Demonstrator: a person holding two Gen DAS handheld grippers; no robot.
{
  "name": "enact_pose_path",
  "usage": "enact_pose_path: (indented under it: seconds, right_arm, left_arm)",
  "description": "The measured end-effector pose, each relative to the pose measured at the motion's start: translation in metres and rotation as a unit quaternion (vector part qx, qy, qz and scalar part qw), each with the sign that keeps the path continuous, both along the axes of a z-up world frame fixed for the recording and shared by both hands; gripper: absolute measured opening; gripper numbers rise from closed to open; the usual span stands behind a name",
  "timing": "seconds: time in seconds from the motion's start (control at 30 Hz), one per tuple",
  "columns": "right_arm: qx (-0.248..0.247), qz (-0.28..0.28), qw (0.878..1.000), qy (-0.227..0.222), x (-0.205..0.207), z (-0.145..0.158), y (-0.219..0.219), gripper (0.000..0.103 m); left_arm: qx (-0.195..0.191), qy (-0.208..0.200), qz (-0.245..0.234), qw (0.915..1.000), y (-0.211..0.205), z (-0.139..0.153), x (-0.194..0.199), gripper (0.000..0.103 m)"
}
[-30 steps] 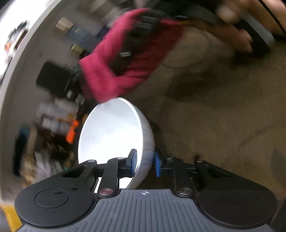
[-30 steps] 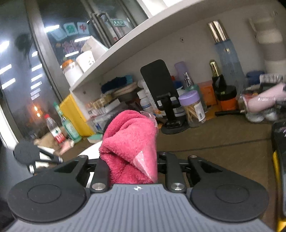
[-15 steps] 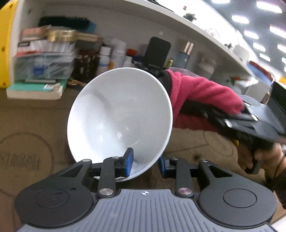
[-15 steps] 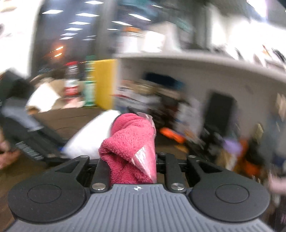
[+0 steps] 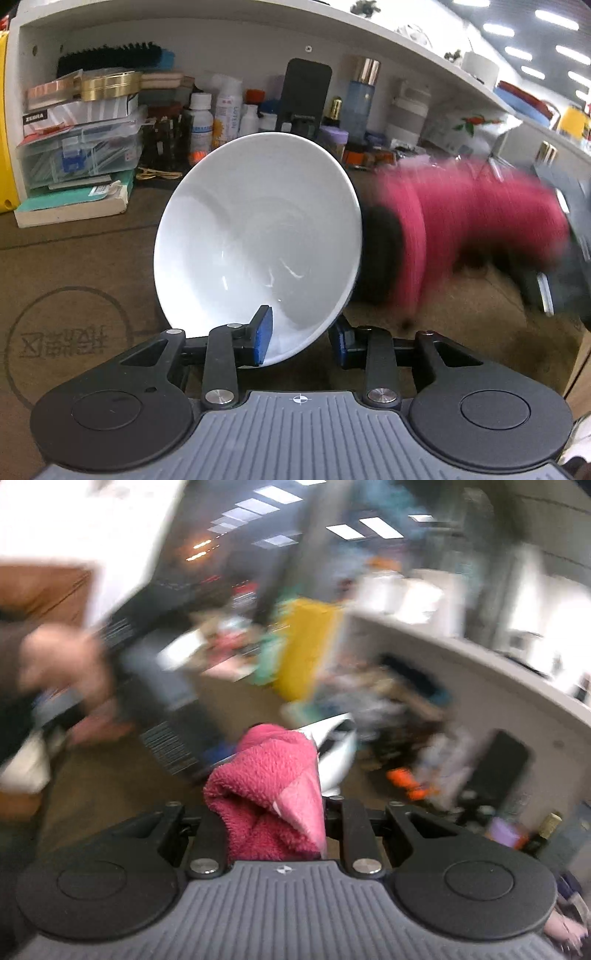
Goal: Clean bowl
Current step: 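Tilt the bowl upright with the left gripper while the right gripper wipes its rim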
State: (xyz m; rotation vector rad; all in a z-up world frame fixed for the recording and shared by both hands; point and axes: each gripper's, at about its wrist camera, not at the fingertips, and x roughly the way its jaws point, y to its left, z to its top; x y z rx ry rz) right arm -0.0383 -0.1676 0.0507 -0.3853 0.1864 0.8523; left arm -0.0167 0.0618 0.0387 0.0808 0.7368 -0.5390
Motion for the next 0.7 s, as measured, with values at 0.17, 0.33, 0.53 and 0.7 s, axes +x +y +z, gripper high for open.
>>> enact_pose_path:
  seconds: [0.17,0.33,0.53,0.7]
  right_arm:
    - [0.099,-0.076,0.991,0.049,0.058,0.001,-0.016,0.022]
    - [0.105,-0.084,0.989,0.061,0.067,-0.023,-0.013,0.022]
    - [0.066,-0.062,0.995,0.041,0.056,-0.027,-0.006,0.022]
    - [0.037,-0.039,0.998,0.031,0.042,-0.024,-0.002,0.022]
  left_arm:
    - [0.125,-0.085,-0.018,0.9884,-0.018,0.01,-0.003,0.067]
    - [0.219,-0.108,-0.039,0.969,-0.038,0.003,0.007,0.051]
    - [0.208,-0.054,-0.035,0.976,-0.047,-0.01,0.013,0.02]
    - [0.131,-0.003,-0.047,0.9903,-0.042,0.004,0.016,0.02]
